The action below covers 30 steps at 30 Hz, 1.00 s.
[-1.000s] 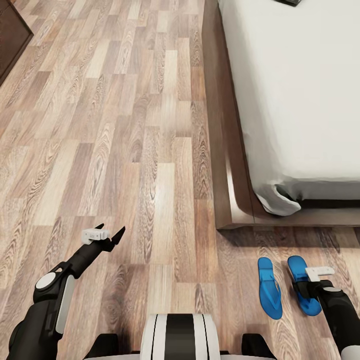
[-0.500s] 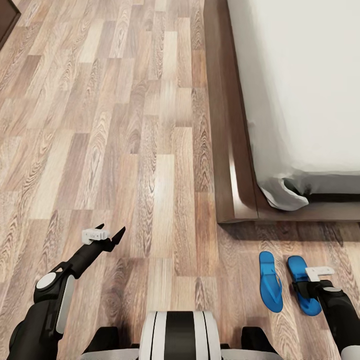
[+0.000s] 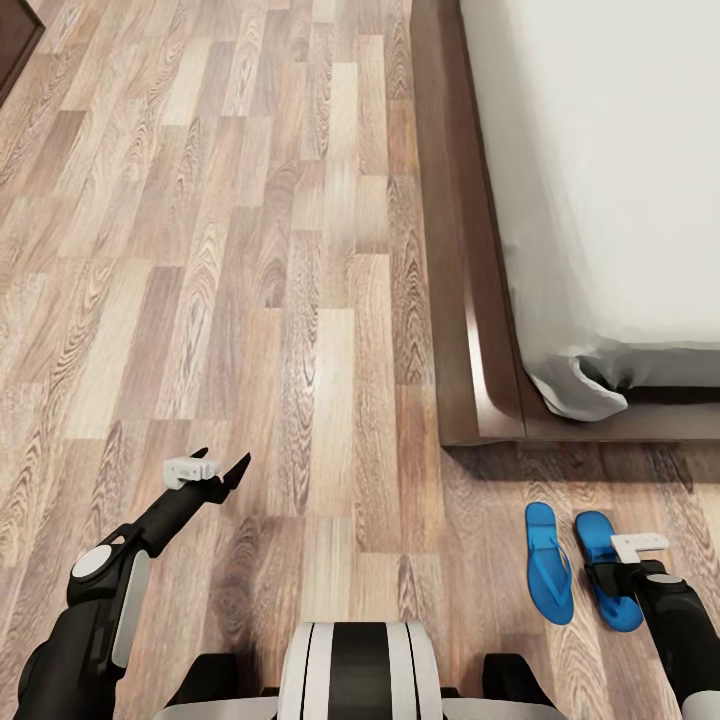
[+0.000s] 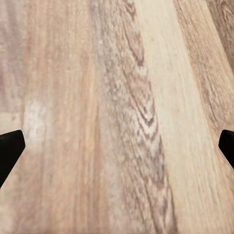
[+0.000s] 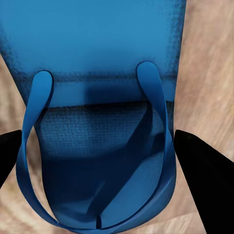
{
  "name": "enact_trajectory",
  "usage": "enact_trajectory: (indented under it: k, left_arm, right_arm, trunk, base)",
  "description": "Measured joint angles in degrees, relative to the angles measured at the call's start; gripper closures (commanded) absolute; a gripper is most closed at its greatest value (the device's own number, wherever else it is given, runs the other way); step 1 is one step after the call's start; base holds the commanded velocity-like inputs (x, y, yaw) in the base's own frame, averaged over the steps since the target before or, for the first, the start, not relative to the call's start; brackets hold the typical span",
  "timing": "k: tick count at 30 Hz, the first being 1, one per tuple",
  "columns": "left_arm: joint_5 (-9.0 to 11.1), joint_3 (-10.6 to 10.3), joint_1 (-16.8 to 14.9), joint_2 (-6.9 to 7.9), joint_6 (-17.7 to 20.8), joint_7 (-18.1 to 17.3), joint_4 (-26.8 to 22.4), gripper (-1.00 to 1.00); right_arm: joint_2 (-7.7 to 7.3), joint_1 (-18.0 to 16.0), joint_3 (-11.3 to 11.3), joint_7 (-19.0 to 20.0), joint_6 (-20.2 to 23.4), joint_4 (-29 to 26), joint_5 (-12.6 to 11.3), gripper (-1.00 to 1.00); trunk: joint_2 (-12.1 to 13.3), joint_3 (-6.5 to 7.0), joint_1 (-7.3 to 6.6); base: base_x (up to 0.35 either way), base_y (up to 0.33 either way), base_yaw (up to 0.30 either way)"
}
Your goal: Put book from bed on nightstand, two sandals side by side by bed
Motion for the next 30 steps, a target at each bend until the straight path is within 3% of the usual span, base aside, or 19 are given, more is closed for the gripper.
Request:
enact_trajectory:
  k: [20,26,30]
  left_arm:
    - [-0.08,-0.09,0.00,0.00,-0.09,0.02,1.43,-1.00]
    - [-0.09,-0.17,0.00,0.00,-0.09,0.09,1.41,-1.00]
    - [-0.08,-0.39,0.00,0.00,-0.09,0.09,1.40,-1.00]
  right_arm:
    - [0.00,0.00,0.03,0.01,0.00,0.05,0.00,1.00]
    - [0.00,0.00,0.02,0.01,0.00,0.07,0.00,1.00]
    - [0.00,0.00,0.02,0.01,0.00,0.04,0.00,1.00]
  trunk:
    - [0.00,0.00,0.00]
    - [-0.08,-1.32,0.16]
    - [-0.08,-1.33,0.15]
  base:
    - [0.021,0.000,0.000]
    - [0.000,0.000,0.000]
    - [0.000,0.000,0.000]
